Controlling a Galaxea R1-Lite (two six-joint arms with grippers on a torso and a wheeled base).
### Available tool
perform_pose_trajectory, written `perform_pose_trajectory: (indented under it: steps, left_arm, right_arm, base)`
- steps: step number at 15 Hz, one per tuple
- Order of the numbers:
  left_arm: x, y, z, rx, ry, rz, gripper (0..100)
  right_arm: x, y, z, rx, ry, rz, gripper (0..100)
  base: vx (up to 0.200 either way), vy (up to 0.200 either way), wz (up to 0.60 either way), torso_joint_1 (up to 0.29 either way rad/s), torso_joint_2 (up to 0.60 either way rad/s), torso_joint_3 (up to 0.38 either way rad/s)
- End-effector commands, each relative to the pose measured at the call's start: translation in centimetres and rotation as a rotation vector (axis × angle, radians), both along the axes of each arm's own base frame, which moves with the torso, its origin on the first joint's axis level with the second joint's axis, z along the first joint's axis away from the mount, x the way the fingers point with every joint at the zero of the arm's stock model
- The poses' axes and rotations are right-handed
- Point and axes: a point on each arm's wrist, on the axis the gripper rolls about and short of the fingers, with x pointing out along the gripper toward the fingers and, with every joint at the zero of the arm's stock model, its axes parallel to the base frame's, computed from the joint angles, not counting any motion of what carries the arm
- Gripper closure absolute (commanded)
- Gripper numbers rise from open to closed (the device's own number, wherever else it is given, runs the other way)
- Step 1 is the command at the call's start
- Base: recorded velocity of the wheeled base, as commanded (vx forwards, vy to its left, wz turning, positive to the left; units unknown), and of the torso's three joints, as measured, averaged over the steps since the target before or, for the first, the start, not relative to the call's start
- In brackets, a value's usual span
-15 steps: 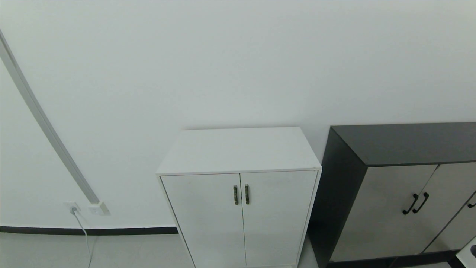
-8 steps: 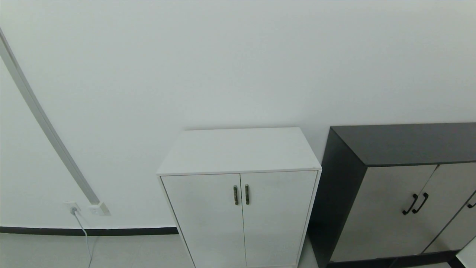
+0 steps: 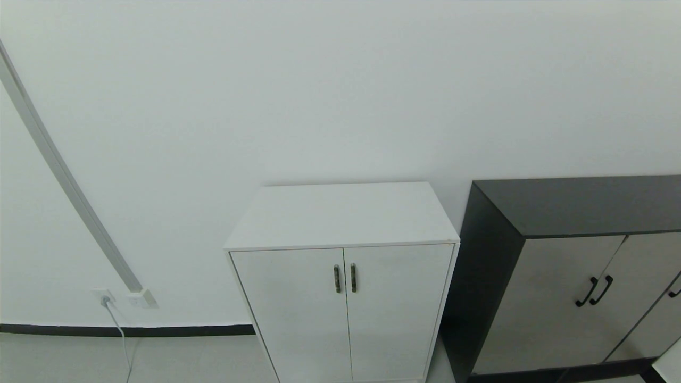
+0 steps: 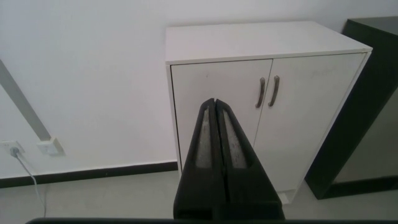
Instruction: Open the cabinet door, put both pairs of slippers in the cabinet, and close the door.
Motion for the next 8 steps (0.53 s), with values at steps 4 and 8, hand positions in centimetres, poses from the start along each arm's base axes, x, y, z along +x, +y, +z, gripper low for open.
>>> perform_pose_trajectory:
  steps: [4,8]
  left_arm:
    - [0.0,0.0,0.0,0.0,0.0,0.0,100]
    - [0.0,0.0,0.0,0.0,0.0,0.0,100]
  right_arm:
    - [-1.32,0.14,-0.18,-0.055,-0.155,-0.071,100]
    - [-1.27,0.24,-0.18,-0.046,-0.136,-0.14,100]
  base:
    - [0.0,0.0,0.0,0.0,0.0,0.0]
    - [0.0,0.0,0.0,0.0,0.0,0.0]
